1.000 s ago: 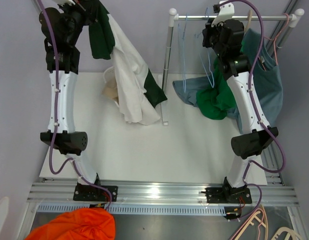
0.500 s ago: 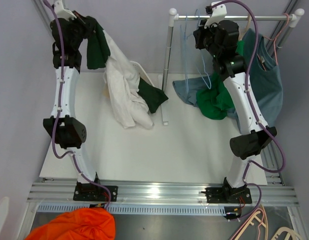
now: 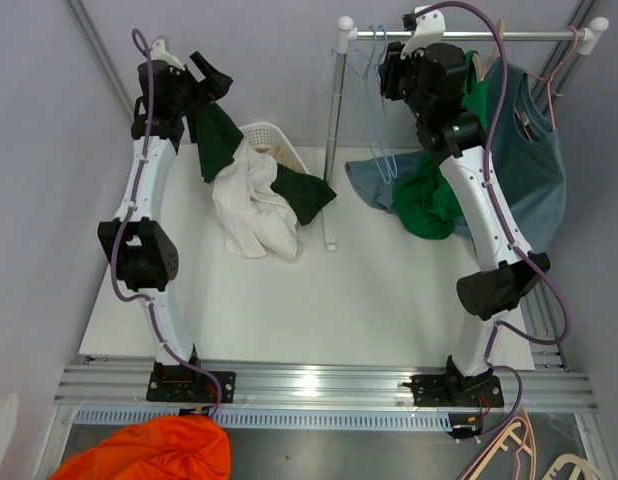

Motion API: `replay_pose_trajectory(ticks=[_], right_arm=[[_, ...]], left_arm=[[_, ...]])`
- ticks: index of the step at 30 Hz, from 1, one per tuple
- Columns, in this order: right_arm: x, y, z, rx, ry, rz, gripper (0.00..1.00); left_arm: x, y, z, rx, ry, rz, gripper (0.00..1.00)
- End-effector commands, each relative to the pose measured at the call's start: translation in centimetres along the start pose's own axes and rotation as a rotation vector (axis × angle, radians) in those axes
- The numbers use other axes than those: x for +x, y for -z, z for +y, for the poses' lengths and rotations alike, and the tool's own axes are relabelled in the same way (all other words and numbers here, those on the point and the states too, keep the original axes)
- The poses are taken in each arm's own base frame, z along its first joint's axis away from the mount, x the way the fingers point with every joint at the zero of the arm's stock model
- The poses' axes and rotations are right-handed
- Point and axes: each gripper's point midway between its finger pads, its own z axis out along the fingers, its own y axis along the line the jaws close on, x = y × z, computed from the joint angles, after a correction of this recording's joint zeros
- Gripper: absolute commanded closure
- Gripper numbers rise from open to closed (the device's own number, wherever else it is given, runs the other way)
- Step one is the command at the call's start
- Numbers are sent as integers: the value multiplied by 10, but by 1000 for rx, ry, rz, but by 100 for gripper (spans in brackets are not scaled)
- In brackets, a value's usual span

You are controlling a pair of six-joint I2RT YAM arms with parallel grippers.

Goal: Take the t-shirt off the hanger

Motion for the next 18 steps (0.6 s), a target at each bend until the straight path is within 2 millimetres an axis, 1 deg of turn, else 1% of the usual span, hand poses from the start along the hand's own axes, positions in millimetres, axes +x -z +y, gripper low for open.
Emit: replay_pose_trajectory(ticks=[1, 2, 3, 5, 6, 7, 9, 10, 11, 12, 13, 14, 16, 17, 18], right_arm=[[-37, 15, -13, 64, 0, -83, 64], [-40, 19, -15, 73, 3, -87, 64], [-44, 23, -20, 99, 4, -91, 63], [-54, 35, -29, 128, 5, -105, 61], [-56, 38, -34, 147, 5, -105, 61], [-56, 42, -39, 159, 5, -96, 61], [-60, 52, -53, 186, -6, -89, 61], [-59, 55, -57, 192, -11, -83, 61], [-64, 62, -66, 210, -18, -89, 61], [-62, 65, -70, 221, -18, -77, 61], [-63, 69, -76, 244, -22, -77, 61], [-69, 78, -83, 262, -24, -89, 61], [-71, 85, -88, 283, -31, -92, 61], [-72, 89, -92, 297, -34, -93, 61], [-77, 96, -97, 308, -38, -106, 61]], left_arm=[[-48, 28, -50, 88, -84, -118, 0], [-66, 38, -65, 109, -109, -159, 0], [-69, 43, -67, 104, -117, -158, 1], [-94, 66, -86, 122, -150, -213, 1], [-98, 74, -91, 125, -153, -223, 0], [-113, 93, -105, 143, -165, -266, 0], [-117, 105, -108, 140, -163, -284, 0], [-122, 114, -115, 154, -172, -305, 0], [-115, 114, -128, 178, -178, -294, 1], [-115, 114, -129, 179, -181, -293, 0], [-112, 113, -127, 175, -182, -282, 0], [-105, 106, -123, 171, -177, -261, 0], [-91, 94, -118, 174, -168, -214, 1], [-78, 82, -111, 170, -155, -176, 1], [-67, 73, -109, 180, -151, -145, 4]])
